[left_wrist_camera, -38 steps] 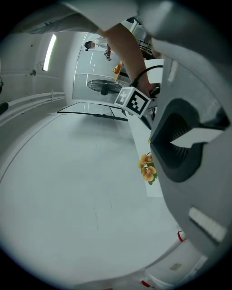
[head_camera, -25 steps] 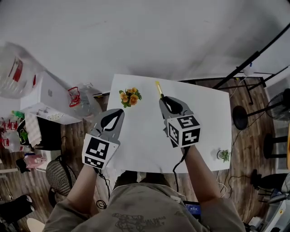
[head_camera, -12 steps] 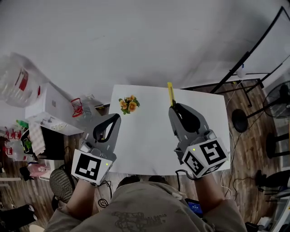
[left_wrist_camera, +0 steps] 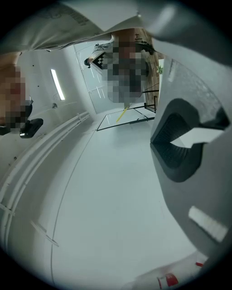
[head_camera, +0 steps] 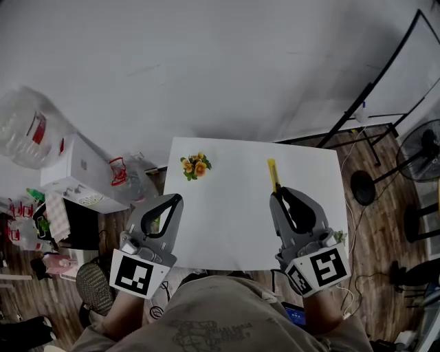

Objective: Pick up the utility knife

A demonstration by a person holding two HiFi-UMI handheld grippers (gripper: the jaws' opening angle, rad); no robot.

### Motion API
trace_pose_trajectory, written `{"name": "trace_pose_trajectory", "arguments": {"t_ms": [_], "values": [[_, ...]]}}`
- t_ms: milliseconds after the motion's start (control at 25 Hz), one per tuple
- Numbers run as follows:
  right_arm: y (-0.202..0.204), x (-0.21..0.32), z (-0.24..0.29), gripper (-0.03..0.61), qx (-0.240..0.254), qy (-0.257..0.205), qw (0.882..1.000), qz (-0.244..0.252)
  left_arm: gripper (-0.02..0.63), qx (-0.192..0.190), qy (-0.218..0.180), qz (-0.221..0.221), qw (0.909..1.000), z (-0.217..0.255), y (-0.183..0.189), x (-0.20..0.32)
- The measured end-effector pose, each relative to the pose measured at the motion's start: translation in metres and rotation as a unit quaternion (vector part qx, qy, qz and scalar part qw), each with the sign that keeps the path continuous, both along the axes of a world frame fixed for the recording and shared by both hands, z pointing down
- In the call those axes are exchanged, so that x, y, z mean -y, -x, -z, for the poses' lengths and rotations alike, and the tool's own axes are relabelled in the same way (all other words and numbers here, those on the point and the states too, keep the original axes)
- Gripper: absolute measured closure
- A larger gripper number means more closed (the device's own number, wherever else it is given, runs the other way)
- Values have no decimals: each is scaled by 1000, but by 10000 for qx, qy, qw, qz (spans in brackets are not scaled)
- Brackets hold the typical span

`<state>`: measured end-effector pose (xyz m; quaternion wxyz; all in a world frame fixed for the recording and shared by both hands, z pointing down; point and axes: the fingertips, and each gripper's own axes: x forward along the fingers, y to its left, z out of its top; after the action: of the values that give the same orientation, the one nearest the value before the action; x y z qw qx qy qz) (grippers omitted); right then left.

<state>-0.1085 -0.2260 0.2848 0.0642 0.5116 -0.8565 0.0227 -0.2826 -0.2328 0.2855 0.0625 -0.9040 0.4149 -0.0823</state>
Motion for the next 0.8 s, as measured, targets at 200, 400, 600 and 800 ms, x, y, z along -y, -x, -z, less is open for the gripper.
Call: {"name": "trace_pose_trajectory", "arguments": {"t_ms": [200,400,600,800], "values": [[5,-7,-10,488,-3,106,9999,48,614,29,89,76,9999,-9,8,2],[11,-6,-14,488,73,138,9998,94,614,-153,186,64,9997,-5,7,4],[15,-6,-9,488,145,48,9999,66,614,-146,56,8,9999,-3,7,4],[13,-4,-1,488,186,-69,9998,6,614,-166,77,59,9998,-2,8,5]]}}
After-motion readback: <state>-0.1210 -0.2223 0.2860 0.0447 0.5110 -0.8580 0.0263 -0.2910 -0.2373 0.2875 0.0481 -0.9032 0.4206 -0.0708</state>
